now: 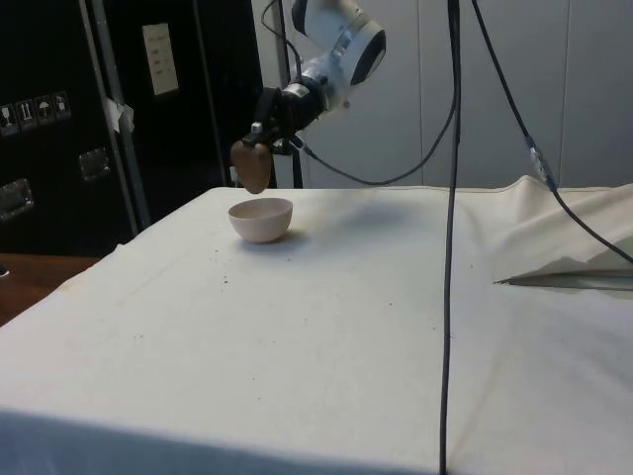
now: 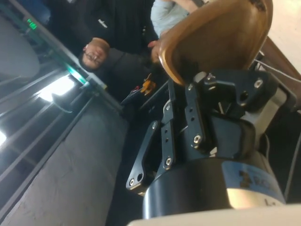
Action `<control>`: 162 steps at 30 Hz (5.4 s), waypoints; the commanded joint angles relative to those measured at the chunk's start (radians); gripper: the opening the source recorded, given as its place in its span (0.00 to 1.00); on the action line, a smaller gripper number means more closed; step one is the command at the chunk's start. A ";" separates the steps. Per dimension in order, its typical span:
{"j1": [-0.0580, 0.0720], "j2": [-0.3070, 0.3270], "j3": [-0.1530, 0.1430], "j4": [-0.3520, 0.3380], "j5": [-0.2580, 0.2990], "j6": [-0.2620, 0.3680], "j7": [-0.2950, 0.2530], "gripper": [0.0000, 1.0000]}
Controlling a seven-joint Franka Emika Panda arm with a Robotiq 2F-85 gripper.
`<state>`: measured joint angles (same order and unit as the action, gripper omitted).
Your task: Pour the coffee beans from the cup into the bowl.
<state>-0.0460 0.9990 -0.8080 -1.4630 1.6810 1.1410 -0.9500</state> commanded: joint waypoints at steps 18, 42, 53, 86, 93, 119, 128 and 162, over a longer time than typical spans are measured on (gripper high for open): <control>0.067 -0.014 -0.014 -0.022 -0.061 0.098 -0.055 0.03; 0.145 -0.095 -0.011 -0.057 -0.176 0.184 -0.062 0.03; 0.171 -0.123 -0.011 -0.061 -0.231 0.220 -0.063 0.03; 0.244 -0.192 0.015 -0.073 -0.400 0.349 -0.052 0.03; 0.255 -0.214 0.037 -0.085 -0.448 0.388 -0.048 0.03; 0.247 -0.305 0.171 -0.144 -0.631 0.538 -0.030 0.03; 0.262 -0.346 0.213 -0.187 -0.707 0.636 -0.003 0.03; 0.247 -0.360 0.354 -0.179 -0.924 0.810 0.111 0.03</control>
<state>0.2010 0.6390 -0.4540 -1.6420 0.7570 1.9510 -0.8390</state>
